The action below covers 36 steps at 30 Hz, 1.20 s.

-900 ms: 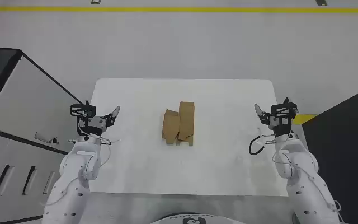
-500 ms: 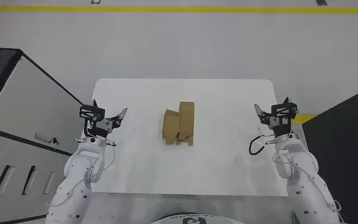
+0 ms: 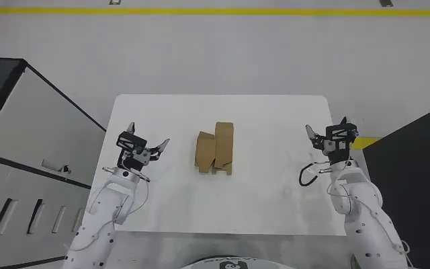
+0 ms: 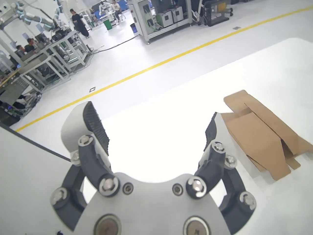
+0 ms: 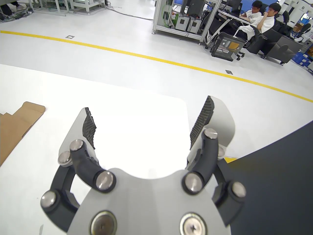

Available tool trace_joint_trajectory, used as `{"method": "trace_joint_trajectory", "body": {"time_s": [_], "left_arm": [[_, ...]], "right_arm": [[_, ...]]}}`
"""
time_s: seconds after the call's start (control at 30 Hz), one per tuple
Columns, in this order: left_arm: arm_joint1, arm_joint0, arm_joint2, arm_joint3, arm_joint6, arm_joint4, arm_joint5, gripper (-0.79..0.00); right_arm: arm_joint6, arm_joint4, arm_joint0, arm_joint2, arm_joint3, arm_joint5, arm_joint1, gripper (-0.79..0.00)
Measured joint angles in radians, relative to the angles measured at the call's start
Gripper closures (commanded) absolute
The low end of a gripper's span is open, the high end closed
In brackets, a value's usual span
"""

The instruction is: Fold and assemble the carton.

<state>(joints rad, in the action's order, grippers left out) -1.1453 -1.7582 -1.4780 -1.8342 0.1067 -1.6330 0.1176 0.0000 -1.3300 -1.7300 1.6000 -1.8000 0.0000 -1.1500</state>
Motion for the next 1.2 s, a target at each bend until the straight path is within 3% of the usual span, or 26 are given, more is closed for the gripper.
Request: {"method": "trace_joint_trajectory", "body": {"time_s": [0.2, 0.63, 0.97, 1.2], "left_arm": [[0.004, -0.015, 0.056, -0.019, 0.019, -0.181, 0.033, -0.785], [0.005, -0.014, 0.059, -0.022, 0.016, -0.190, 0.025, -0.785], [0.002, -0.032, 0.193, -0.057, -0.089, -0.564, -0.047, -0.785], [0.002, -0.032, 0.193, -0.057, -0.087, -0.563, -0.048, -0.785]], "right_arm": [[0.000, 0.000, 0.000, 0.000, 0.000, 0.000, 0.000, -0.785], [0.000, 0.000, 0.000, 0.000, 0.000, 0.000, 0.000, -0.785], [0.000, 0.000, 0.000, 0.000, 0.000, 0.000, 0.000, -0.785], [0.000, 0.000, 0.000, 0.000, 0.000, 0.000, 0.000, -0.785]]}}
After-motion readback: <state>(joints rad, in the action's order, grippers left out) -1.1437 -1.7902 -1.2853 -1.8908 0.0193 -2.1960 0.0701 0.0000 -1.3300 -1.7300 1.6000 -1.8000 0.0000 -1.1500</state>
